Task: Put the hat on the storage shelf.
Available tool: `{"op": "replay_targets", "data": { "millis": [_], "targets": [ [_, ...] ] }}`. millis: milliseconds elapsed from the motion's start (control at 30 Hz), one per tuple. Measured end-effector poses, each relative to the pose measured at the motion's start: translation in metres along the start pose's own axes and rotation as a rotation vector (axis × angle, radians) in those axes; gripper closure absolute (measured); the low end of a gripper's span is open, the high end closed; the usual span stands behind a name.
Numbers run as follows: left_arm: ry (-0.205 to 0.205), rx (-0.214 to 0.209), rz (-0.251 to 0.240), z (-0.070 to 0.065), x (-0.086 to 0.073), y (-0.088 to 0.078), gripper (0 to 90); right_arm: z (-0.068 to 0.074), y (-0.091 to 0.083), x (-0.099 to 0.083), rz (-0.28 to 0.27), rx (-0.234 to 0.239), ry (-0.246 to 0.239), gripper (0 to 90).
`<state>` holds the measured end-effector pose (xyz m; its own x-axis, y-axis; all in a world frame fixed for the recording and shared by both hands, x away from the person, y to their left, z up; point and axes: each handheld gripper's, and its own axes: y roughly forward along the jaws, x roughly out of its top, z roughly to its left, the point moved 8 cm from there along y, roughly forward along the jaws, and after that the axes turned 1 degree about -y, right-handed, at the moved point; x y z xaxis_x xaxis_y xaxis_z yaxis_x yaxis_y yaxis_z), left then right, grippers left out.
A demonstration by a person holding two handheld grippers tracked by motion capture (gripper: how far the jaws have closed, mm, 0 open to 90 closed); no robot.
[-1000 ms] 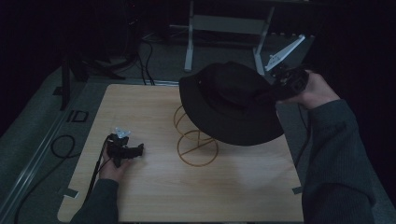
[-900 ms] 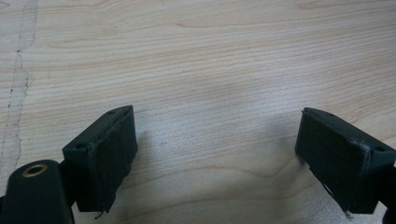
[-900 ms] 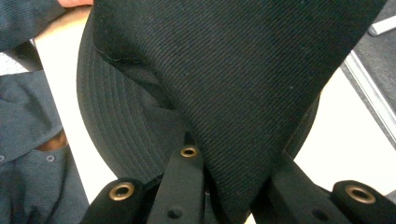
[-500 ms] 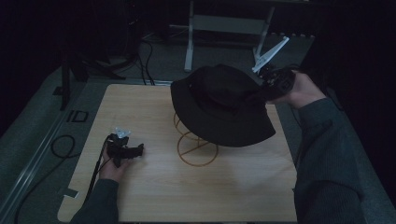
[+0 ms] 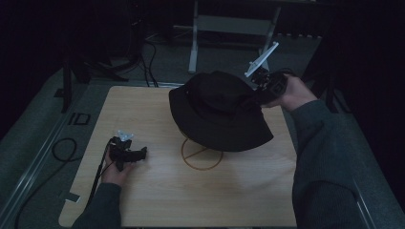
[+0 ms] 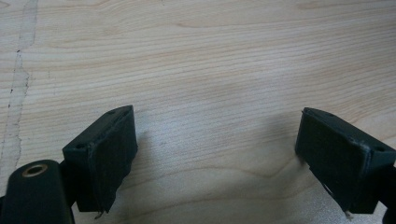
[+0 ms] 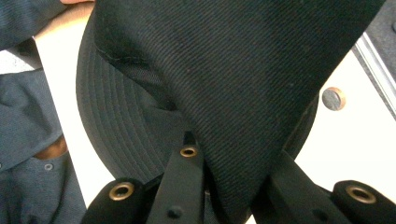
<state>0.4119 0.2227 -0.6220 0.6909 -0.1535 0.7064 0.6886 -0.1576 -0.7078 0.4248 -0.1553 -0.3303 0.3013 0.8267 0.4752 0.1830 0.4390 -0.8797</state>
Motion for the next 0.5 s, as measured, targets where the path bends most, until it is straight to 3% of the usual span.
{"op": "replay_targets", "data": {
  "millis": [500],
  "targets": [
    [-0.001, 0.0, -0.001, 0.0, 0.0, 0.0, 13.0, 0.01, 0.026, 0.008, 0.024, 0.047, -0.024, 84.7]
  ]
}}
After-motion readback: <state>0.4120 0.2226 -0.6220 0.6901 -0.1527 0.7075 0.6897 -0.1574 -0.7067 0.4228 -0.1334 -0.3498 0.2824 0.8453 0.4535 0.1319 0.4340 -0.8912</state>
